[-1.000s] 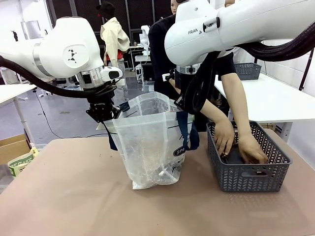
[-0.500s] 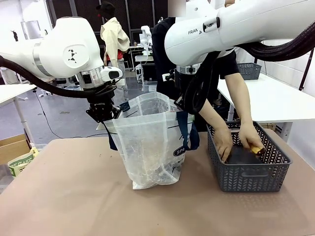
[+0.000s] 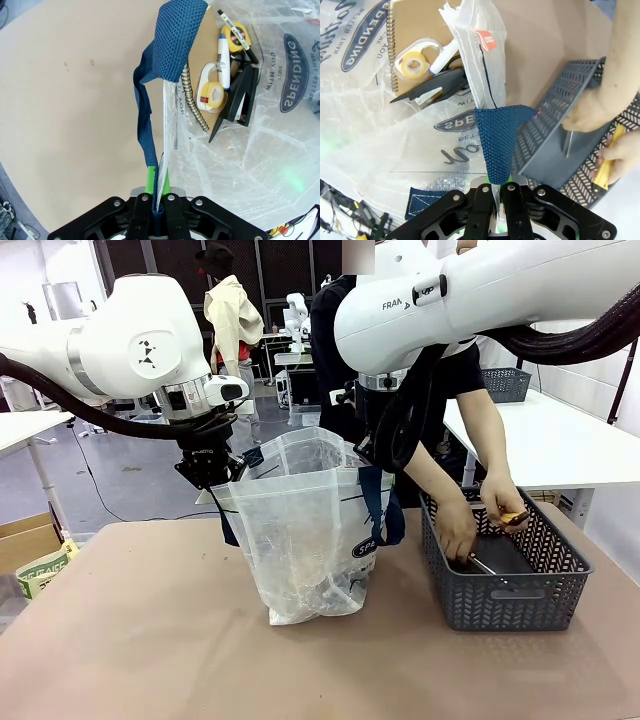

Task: Transfer purchased items from the store into the shopping bag.
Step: Move the Reusable shopping bag to the right side of the table.

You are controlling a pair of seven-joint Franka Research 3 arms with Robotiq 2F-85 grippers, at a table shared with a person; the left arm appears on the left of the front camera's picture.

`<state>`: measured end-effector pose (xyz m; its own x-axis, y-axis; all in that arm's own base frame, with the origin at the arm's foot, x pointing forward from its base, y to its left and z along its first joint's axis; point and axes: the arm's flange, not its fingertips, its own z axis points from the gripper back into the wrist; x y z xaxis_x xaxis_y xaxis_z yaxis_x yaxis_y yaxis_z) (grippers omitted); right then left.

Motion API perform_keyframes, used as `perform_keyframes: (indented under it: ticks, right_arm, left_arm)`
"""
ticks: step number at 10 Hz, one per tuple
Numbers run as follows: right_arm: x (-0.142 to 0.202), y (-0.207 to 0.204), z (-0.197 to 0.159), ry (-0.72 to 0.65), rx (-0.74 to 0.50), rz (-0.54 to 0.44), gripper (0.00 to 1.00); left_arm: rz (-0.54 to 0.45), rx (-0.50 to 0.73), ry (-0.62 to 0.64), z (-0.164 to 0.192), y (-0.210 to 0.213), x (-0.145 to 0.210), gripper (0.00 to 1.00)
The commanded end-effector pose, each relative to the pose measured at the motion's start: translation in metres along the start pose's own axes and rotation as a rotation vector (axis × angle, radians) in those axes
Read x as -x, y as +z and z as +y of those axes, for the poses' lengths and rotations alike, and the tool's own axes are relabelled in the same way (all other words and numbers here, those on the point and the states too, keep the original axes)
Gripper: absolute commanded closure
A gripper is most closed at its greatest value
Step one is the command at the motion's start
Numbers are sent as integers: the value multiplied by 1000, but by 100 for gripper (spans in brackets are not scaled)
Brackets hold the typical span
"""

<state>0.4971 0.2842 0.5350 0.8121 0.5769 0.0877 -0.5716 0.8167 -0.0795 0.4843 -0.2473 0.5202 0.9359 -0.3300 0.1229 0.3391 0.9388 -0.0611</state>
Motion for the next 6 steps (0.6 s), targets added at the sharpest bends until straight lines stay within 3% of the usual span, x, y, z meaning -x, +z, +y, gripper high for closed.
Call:
perform_keyframes:
  ticks: [1, 6]
  right_arm:
    - [0, -1, -1, -1, 1, 1, 100]
    - [0, -1, -1, -1, 1, 1, 100]
  left_arm:
    - [1, 0, 1, 0, 0, 0, 100]
    - [1, 0, 1, 0, 0, 0, 100]
